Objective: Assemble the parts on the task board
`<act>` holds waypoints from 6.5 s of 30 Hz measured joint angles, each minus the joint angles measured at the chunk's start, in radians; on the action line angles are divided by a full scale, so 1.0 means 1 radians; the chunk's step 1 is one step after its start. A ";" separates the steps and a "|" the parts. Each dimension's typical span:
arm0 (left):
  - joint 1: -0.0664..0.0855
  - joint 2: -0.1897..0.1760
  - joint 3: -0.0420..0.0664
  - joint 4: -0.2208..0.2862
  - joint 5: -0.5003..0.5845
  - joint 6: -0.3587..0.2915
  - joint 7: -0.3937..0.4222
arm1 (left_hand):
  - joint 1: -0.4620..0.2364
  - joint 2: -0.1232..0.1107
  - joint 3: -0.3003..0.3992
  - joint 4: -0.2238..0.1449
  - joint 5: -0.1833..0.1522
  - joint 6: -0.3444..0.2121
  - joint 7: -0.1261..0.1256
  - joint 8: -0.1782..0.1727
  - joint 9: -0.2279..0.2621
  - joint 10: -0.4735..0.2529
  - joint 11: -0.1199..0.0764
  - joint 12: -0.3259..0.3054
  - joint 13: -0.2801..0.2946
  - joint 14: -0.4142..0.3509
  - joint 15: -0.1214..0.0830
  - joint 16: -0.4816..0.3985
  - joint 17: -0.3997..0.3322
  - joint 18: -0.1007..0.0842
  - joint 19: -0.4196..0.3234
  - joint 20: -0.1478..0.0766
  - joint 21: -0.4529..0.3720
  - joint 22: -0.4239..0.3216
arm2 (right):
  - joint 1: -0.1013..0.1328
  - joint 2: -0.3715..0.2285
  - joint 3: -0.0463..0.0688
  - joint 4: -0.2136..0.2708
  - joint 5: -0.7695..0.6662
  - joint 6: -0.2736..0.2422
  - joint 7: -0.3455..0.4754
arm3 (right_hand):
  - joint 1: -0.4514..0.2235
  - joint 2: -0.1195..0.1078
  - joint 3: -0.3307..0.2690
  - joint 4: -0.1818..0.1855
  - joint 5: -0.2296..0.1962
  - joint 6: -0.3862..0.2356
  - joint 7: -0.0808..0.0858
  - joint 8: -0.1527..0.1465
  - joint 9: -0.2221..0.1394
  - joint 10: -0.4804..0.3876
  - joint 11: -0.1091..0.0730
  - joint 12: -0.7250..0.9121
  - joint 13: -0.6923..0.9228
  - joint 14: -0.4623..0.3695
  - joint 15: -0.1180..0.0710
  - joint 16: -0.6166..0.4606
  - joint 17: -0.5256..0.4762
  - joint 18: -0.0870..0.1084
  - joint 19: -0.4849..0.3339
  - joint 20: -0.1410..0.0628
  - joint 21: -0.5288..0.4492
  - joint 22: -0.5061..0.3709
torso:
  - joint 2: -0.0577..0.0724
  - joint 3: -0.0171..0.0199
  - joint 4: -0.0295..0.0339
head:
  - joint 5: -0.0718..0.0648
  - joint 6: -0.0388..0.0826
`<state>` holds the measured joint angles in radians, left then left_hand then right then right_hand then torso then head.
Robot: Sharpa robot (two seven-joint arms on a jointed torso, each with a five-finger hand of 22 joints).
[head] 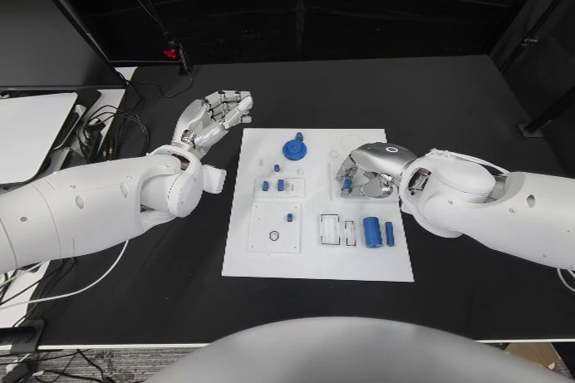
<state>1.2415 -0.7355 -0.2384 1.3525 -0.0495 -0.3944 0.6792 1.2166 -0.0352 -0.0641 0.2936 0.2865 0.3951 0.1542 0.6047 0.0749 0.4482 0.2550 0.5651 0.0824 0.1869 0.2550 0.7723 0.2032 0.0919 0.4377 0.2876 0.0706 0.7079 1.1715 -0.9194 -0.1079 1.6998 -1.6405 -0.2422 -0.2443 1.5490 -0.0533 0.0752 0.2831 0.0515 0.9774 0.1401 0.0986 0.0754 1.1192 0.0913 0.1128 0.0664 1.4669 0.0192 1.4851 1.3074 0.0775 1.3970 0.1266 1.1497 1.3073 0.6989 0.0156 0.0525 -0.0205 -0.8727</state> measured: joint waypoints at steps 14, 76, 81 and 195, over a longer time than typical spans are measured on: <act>0.000 0.001 0.000 -0.002 0.000 0.000 0.000 | 0.000 0.000 0.000 0.000 0.000 0.000 0.000 0.000 0.000 0.000 0.000 0.000 0.000 0.000 0.000 0.000 0.000 0.000 0.000 0.000 0.000 0.000 | 0.000 0.006 0.000 -0.001 -0.017 0.006 -0.025 | 0.028 0.014 0.017 0.005 0.000 0.060 -0.002 0.021 0.005 0.059 -0.013 0.004 -0.002 -0.002 -0.009 0.004 0.000 0.000 0.006 -0.009 0.007 0.000 | -0.001 0.0002 0.0000 | -0.002 0.000; -0.001 0.007 0.000 -0.007 0.000 0.003 0.000 | 0.004 0.004 0.000 0.000 0.004 -0.004 -0.004 0.005 -0.001 0.000 0.000 0.005 -0.002 -0.004 0.004 0.008 -0.007 0.000 0.000 0.000 0.000 -0.002 | -0.046 0.210 0.010 0.033 0.131 -0.101 0.192 | 0.121 0.023 0.066 -0.003 -0.008 0.170 -0.027 0.055 0.017 0.143 -0.033 -0.020 -0.007 -0.002 -0.034 0.023 0.000 0.000 0.012 -0.037 0.026 0.000 | 0.000 0.0003 0.0008 | 0.107 0.000; -0.001 0.007 0.000 -0.007 0.000 0.003 0.000 | 0.004 0.004 0.000 0.000 0.004 -0.004 -0.004 0.005 -0.001 0.000 0.000 0.005 -0.002 -0.004 0.004 0.008 -0.007 0.000 0.000 0.000 0.000 -0.001 | -0.058 0.228 0.008 0.026 0.082 -0.051 0.198 | 0.121 0.023 0.069 -0.006 -0.008 0.170 -0.027 0.054 0.017 0.143 -0.033 -0.025 -0.008 -0.002 -0.034 0.027 0.000 0.000 0.012 -0.037 0.026 0.000 | -0.001 -0.0003 -0.0003 | 0.109 0.000; -0.003 0.014 0.000 -0.010 0.001 0.005 0.001 | 0.005 0.010 0.000 0.000 0.012 -0.011 -0.004 0.013 -0.002 -0.007 0.000 0.016 -0.005 -0.007 0.000 0.015 -0.016 0.000 0.000 0.000 0.000 -0.004 | -0.031 -0.215 0.006 0.204 0.686 -0.300 0.372 | -0.217 -0.068 -0.116 0.004 0.082 -0.139 0.018 -0.026 -0.008 0.141 -0.013 0.167 0.125 -0.041 -0.019 -0.191 -0.236 0.055 -0.144 -0.017 -0.307 -0.046 | -0.003 -0.0060 -0.0030 | -0.017 0.000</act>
<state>1.2381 -0.7214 -0.2384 1.3429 -0.0490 -0.3896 0.6799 1.2220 -0.0247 -0.0642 0.2937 0.2981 0.3844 0.1505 0.6182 0.0732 0.4409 0.2551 0.5808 0.0775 0.1800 0.2552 0.7877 0.1874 0.0920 0.4376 0.2876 0.0706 0.7034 1.1404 -1.1345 -0.1022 1.9041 -0.9550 -0.5425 0.1280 1.3322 -0.1212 -0.0404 0.2869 0.1333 0.8385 0.1583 0.0724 0.0677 1.2600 0.0784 0.2797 0.1914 1.4263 0.0006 1.2946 1.0710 0.1326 1.2526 0.1095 0.8431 1.2613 0.6962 0.0096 0.0496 -0.0376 -0.8727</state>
